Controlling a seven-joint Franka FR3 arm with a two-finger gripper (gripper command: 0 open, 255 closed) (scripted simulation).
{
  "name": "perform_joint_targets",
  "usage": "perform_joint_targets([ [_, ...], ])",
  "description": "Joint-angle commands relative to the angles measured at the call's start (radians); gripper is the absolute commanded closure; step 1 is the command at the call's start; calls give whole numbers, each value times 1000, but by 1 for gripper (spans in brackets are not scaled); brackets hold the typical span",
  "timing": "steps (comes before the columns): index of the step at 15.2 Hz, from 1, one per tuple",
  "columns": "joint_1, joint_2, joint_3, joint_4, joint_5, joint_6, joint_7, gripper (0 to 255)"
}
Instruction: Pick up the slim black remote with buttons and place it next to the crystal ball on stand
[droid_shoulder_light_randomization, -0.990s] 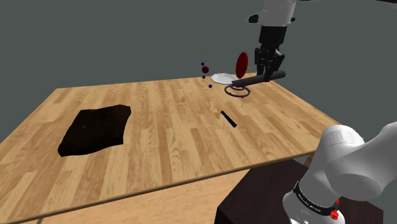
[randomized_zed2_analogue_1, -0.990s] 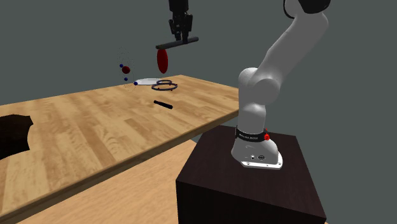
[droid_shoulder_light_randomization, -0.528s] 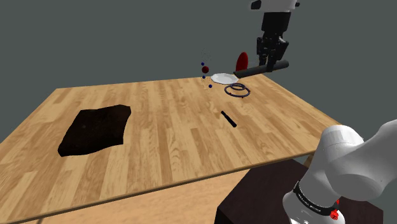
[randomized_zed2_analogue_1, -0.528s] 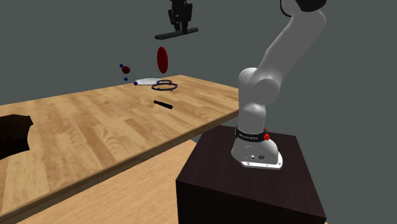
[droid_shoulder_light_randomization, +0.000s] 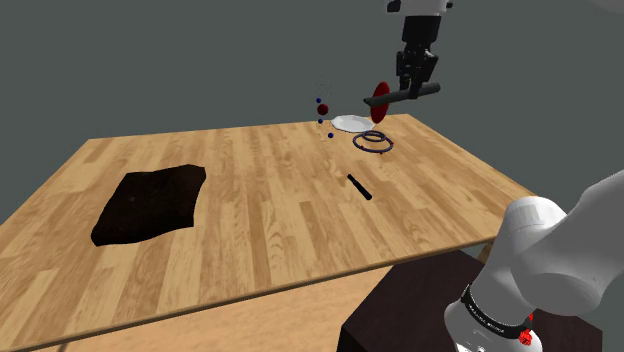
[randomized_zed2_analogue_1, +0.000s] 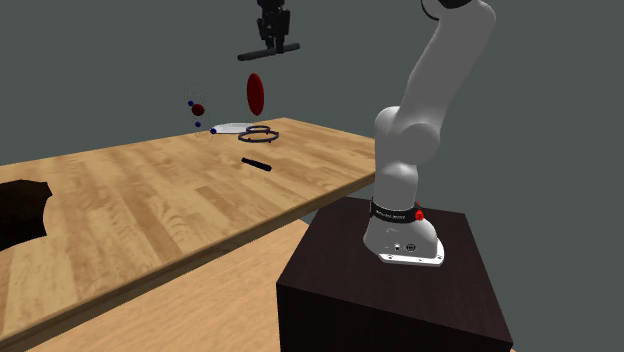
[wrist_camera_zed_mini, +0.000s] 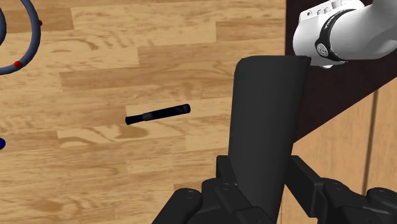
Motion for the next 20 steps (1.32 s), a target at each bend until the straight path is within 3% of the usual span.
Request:
perform_joint_targets([
  [1, -1, 64, -47, 63, 2, 3, -55, 255],
  [6, -15, 251, -167, 237, 47, 7, -200, 255],
  [10, -59, 440, -262, 417, 137, -14, -334, 255],
  [13, -138, 611, -317, 592, 242, -58, -437, 255],
  [16, -284, 810, -335, 839, 377, -145, -521, 255],
  [20, -234, 751, -330, 698, 331, -55, -509, 255],
])
